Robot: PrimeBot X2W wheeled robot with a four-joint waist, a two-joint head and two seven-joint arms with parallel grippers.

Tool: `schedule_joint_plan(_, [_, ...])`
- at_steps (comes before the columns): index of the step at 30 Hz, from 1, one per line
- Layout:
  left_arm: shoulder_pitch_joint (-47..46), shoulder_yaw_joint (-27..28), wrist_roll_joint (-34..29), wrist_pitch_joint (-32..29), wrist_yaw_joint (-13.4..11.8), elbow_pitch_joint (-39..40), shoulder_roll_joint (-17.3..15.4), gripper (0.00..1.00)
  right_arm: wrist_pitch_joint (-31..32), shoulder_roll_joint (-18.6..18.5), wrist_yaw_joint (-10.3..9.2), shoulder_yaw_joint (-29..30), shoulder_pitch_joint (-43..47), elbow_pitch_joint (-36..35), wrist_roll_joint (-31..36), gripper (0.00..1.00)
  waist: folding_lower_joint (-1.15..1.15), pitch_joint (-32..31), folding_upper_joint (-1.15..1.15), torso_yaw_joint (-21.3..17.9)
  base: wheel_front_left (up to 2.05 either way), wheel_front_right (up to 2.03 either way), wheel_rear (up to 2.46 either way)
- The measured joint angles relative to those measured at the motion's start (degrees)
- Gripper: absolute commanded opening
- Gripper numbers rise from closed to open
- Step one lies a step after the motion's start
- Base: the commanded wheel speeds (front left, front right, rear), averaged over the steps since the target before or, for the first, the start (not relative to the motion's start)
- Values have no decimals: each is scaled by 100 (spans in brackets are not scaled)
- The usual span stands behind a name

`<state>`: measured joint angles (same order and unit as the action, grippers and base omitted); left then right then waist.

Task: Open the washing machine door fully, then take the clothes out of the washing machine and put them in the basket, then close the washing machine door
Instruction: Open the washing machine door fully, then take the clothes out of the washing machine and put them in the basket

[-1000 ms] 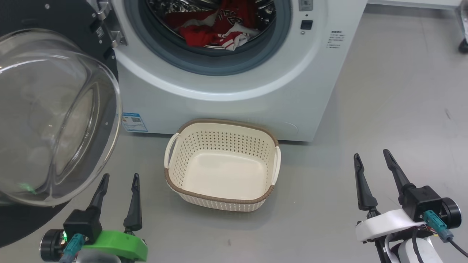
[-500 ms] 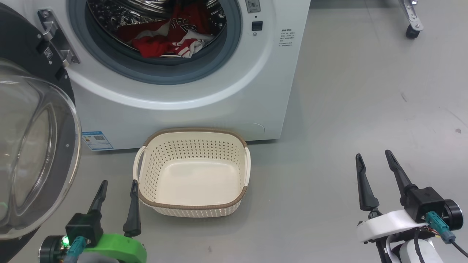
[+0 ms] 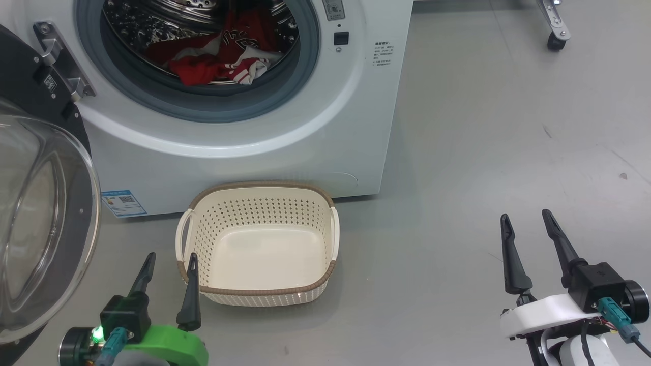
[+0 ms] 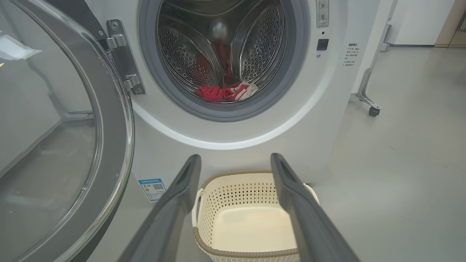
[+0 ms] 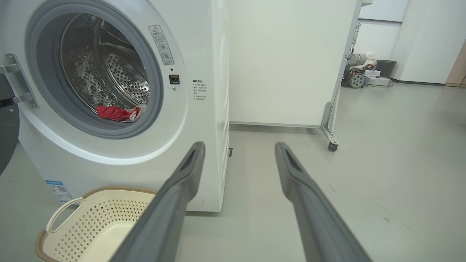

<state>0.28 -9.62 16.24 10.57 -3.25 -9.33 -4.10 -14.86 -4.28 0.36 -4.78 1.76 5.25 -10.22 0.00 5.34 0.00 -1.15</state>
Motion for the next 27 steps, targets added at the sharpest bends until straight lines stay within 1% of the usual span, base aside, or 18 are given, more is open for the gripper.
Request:
schedule_joint_plan(13, [-1,-3,-57,-2,-10,26,-4,100,0,23,1,1,13,-40,-15,100,0,12,0,-27,0,0,0])
schedule_joint_plan(18, [-4,-3,-144,2,-69,62,-23,100,0,26,9,2,13,-96,-16,100,0,15,0,-28,0,0,0])
schedule_joint_plan(27, [-4,-88,-132,8,-53,99,-22,100,0,46,10,11,13,-136,-30,100,0,20,0,-24,13,-13,0])
